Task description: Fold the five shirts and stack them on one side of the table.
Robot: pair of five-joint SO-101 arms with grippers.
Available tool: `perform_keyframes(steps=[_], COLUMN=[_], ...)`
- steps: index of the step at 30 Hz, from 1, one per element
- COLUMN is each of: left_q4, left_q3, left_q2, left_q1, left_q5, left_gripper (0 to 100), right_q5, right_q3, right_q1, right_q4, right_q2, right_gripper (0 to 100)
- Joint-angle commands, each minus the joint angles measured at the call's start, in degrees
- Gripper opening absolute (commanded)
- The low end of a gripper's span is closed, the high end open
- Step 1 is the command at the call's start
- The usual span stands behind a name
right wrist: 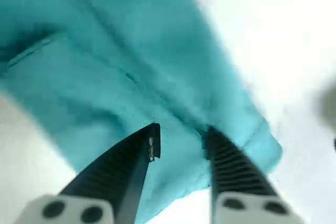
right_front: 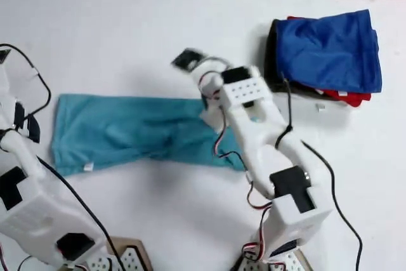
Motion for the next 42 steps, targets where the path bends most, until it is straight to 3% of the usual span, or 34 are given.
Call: perform_keyframes(steps=[1,6,11,14,20,25,30,33,37,42], left_q4=[0.5,0.2,0.1,0.1,0.1,-0.5,-3.9,-4.3,-6.7,-7.9], left_q3=[-0.4,-0.5,-0.5,-0.5,-0.5,-0.5,0.0,0.9,-0.8,-8.8], left_q2=[-3.3,-3.3,-3.3,-3.3,-3.3,-2.9,-2.5,0.4,6.8,17.2], left_q1=[-0.4,-0.4,-0.3,-0.3,-0.3,-0.3,1.7,5.5,8.2,8.1], left_q5=[-0.2,-0.2,-0.2,-0.2,-0.2,2.1,7.5,7.6,13.9,17.3], left_gripper=[16,16,16,16,16,16,16,17,23,24], right_q5=[0.5,0.8,0.8,0.7,-2.3,-2.5,-2.8,-2.5,-2.4,0.2], right_q3=[-2.5,-2.3,-1.9,1.1,6.0,5.8,1.1,-2.9,-6.6,-7.2], right_q1=[0.3,-2.3,-11.1,-14.6,-17.9,-20.0,-17.5,-15.1,-12.1,-8.4], right_q4=[-0.1,4.5,9.3,5.6,-8.1,-10.2,-4.4,1.1,8.6,16.9], right_q2=[-0.9,-5.1,-10.8,-10.5,-2.7,4.0,-2.2,-7.9,-15.0,-23.6], right_gripper=[21.9,21.9,15.6,10.6,10.2,10.2,11.1,17.6,26.2,25.3])
